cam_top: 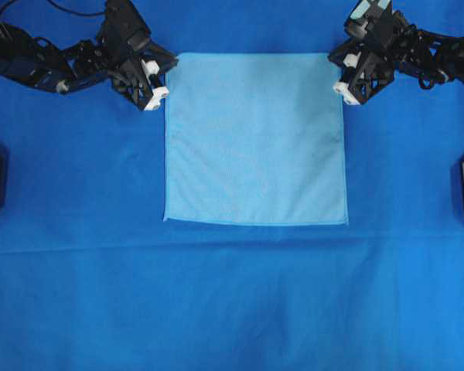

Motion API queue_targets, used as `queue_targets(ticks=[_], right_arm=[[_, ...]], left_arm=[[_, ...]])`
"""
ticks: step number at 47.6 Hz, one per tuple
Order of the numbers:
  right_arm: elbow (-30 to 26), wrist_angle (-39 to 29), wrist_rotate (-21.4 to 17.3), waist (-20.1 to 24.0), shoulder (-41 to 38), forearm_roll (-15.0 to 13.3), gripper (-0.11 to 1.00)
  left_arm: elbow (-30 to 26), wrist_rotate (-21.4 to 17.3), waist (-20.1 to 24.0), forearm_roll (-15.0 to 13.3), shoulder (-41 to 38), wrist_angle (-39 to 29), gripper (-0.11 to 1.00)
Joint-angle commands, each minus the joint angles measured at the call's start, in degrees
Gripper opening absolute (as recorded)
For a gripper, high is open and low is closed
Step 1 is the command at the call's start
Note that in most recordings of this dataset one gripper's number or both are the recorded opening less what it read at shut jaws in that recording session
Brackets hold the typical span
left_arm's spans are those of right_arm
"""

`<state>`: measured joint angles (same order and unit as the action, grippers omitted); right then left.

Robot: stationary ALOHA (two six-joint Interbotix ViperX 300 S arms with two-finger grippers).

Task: Fold the light blue towel.
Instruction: 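Move both grippers to the towel's top corners and grasp them, then pull both top corners down toward the bottom edge, folding in half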

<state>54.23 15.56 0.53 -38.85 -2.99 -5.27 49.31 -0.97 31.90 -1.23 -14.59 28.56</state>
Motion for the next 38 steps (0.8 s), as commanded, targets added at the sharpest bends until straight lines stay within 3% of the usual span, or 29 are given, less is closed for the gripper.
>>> queue_targets(ticks=[1, 14, 27, 38], right_arm=[[-0.6, 0.4, -0.1, 0.2, 0.6, -0.1, 0.02], [-0.4, 0.4, -0.7, 0.3, 1.5, 0.0, 0.02], [1.2, -2.0, -0.9, 0.4, 9.2, 0.0, 0.02], [2.4, -2.3, -1.1, 1.6, 11.2, 0.3, 0.02]], left_arm=[[-0.4, -0.4, -0.3, -0.1, 0.6, 0.3, 0.02], [-0.6, -0.7, -1.1, -0.1, 2.4, -0.1, 0.02], [0.2, -3.0, -3.0, -0.1, 9.6, -0.3, 0.02], [1.1, -4.2, -3.8, -0.1, 10.2, -0.2, 0.02]])
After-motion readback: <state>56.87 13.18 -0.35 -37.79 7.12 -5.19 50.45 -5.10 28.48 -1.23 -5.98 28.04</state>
